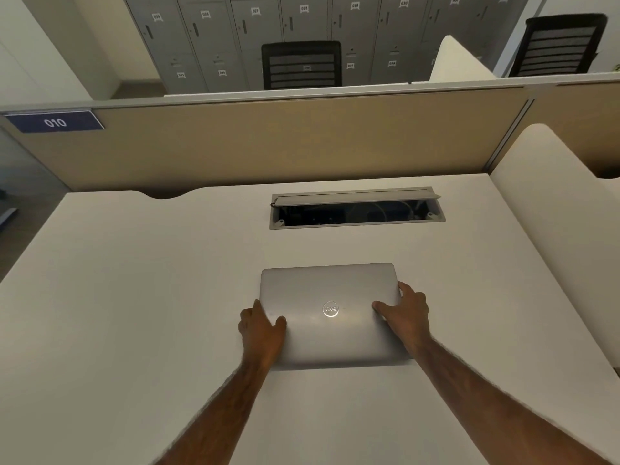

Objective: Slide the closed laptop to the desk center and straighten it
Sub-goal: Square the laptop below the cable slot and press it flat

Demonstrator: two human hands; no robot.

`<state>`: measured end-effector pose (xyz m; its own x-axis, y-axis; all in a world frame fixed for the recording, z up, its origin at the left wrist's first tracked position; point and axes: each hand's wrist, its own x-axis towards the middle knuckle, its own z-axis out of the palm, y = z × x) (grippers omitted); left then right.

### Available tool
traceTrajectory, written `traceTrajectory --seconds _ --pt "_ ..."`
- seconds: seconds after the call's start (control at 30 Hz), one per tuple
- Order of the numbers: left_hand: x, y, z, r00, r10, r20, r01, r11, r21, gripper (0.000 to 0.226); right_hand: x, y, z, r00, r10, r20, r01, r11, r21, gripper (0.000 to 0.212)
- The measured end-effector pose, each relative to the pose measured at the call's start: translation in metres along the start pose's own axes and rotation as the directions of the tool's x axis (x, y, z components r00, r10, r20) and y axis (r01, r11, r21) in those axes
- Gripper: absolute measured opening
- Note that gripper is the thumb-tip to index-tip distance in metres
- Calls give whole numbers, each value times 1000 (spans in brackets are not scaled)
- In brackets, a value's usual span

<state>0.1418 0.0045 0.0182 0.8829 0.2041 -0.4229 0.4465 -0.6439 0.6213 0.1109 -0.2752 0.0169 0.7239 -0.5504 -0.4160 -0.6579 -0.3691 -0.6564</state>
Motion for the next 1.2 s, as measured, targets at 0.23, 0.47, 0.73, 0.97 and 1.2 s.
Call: traceTrajectory --seconds 0.23,0.47,0.73,0.97,1.2 --pt "-28 -6 15 989 144 -33 -140 985 103 80 -19 1 9 996 -63 -63 55 991 -121 71" --pt "-18 2 12 998 63 -17 -63 998 18 81 -22 -6 6 998 -27 -64 20 994 -107 77" --pt "-23 -18 21 982 186 9 -185 968 168 98 -26 3 9 990 -133 -56 117 967 -225 73" --pt "-30 -33 27 896 444 -25 -396 822 410 79 -49 18 13 935 -351 -57 265 795 -546 64" --pt "-35 -44 35 841 532 103 -499 686 529 78 -75 29 24 889 -457 -19 349 706 -616 71"
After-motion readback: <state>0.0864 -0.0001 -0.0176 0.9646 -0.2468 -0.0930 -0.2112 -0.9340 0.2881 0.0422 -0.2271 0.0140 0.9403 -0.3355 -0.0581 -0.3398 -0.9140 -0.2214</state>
